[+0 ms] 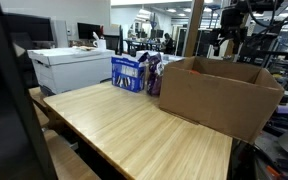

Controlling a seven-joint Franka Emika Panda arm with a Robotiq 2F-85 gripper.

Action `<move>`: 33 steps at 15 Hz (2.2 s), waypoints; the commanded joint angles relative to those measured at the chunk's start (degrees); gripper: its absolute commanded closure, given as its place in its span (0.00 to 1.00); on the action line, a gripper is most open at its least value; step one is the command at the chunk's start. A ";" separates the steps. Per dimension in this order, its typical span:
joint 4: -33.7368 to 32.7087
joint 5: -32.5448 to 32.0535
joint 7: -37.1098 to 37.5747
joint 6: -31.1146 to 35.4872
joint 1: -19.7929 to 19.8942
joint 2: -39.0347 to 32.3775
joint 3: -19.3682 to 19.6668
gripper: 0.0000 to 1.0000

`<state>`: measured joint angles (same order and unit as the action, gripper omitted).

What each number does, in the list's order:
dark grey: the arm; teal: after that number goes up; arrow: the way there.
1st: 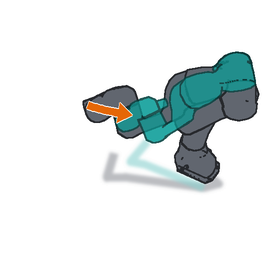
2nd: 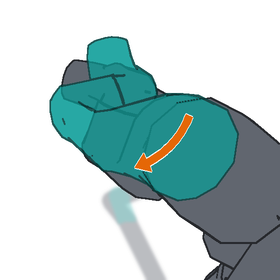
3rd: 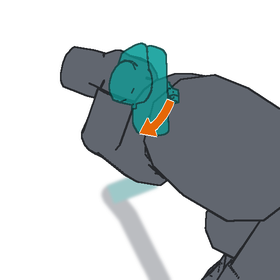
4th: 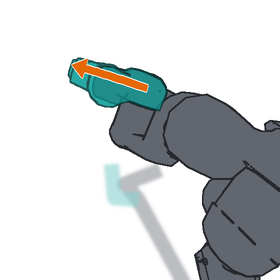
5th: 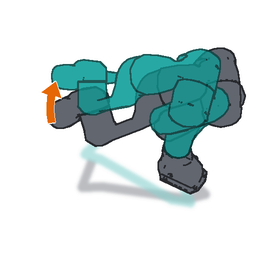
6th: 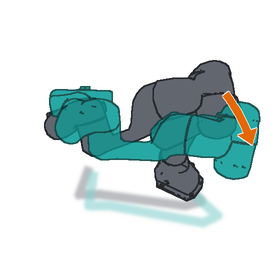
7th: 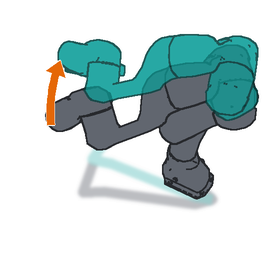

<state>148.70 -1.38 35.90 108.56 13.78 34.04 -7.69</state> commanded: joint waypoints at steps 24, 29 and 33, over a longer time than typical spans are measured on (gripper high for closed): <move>-8.10 -12.31 -15.38 11.09 -20.52 -15.97 -6.80 0.00; -8.96 -11.46 -16.83 12.02 -21.13 -18.54 -6.71 0.00; -9.80 -12.11 -20.85 8.81 -22.41 -17.07 -6.92 0.00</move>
<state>139.64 -13.58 19.01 119.62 -7.34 15.67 -15.01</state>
